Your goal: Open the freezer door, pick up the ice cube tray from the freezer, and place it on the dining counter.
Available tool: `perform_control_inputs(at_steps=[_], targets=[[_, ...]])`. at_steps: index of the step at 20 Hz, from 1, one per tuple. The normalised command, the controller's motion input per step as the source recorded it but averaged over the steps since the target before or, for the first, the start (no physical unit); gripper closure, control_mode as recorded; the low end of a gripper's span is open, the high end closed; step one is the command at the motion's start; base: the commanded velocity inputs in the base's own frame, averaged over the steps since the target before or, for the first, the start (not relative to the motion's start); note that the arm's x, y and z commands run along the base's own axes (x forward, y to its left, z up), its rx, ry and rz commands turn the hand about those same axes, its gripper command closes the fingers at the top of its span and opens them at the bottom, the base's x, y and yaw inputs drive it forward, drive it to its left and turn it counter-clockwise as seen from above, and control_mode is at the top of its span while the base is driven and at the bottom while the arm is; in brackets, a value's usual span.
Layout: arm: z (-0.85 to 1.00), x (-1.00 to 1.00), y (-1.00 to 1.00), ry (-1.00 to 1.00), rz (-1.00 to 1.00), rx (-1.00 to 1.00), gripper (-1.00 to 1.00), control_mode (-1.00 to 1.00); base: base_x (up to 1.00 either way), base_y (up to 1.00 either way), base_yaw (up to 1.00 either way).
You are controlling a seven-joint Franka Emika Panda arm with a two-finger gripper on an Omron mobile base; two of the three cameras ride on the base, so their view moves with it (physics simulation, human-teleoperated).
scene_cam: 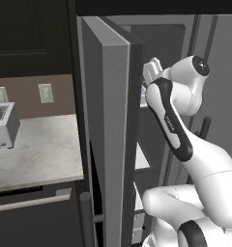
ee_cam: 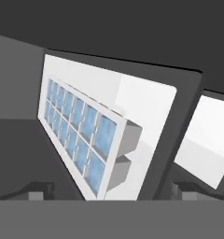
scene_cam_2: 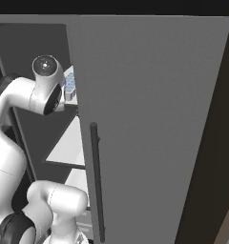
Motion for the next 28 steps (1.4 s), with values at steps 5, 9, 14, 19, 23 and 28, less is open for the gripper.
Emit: perform_control_inputs(at_steps=[5, 9, 14, 19, 23, 28], targets=[[-0.13, 0.23, 0.0, 0.0, 0.0, 0.0, -1.0, -1.0, 0.0, 0.0, 0.0], [-0.07, 0.24, 0.0, 0.0, 0.0, 0.0, -1.0, -1.0, 0.0, 0.0, 0.0], [-0.06, 0.25, 0.0, 0.01, 0.0, 0.0, -1.0, -1.0, 0.0, 0.0, 0.0], [-0.09, 0.27, 0.0, 0.02, 0.0, 0.0, -1.0, -1.0, 0.0, 0.0, 0.0], [-0.13, 0.21, 0.0, 0.01, 0.0, 0.0, -1.0, -1.0, 0.0, 0.0, 0.0], [-0.19, 0.18, 0.07, 0.0, 0.0, 0.0, 1.0, -1.0, 0.0, 0.0, 0.0]])
